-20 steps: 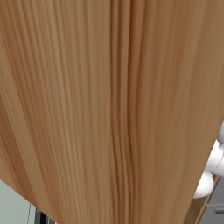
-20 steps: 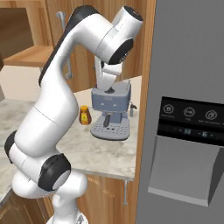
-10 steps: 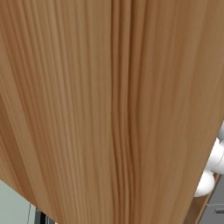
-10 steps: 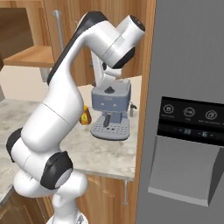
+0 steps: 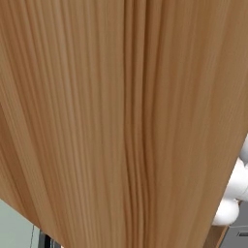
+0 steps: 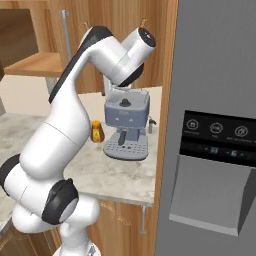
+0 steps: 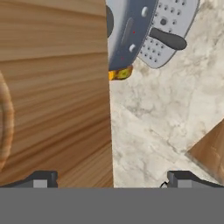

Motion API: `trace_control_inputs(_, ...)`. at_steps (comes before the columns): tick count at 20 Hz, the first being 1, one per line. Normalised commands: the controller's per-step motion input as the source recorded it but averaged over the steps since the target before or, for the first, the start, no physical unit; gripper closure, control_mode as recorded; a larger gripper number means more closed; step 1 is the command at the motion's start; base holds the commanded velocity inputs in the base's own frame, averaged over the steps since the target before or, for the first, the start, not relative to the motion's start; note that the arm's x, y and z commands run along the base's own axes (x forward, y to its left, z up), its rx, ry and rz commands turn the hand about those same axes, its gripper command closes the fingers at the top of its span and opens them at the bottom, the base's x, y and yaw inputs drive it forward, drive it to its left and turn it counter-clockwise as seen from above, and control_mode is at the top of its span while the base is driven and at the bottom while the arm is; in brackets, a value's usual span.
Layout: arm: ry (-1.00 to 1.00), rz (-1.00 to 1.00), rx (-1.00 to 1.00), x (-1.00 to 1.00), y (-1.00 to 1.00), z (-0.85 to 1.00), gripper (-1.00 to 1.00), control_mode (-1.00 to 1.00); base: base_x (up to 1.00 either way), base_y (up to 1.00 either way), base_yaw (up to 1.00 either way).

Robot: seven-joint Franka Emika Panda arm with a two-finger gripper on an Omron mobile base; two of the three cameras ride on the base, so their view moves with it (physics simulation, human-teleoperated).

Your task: Close all open cabinet doors.

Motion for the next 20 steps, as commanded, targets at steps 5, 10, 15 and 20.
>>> trace_control_inputs(5,-0.06,-0.04,0.01,0.79,0.39,-0.03,-1.00,-1.00,0.00,0.00,0.00)
trace_control_inputs(10,-0.04,-0.06,0.01,0.83,0.32,-0.02,-1.00,-1.00,0.00,0.00,0.00)
trace_control_inputs(15,0.00,-0.10,0.00,0.71,0.18,-0.03,-1.00,-1.00,0.00,0.00,0.00)
trace_control_inputs(20,-0.01,-0.09,0.00,0.36,0.12,-0.06,-1.00,-1.00,0.00,0.00,0.00)
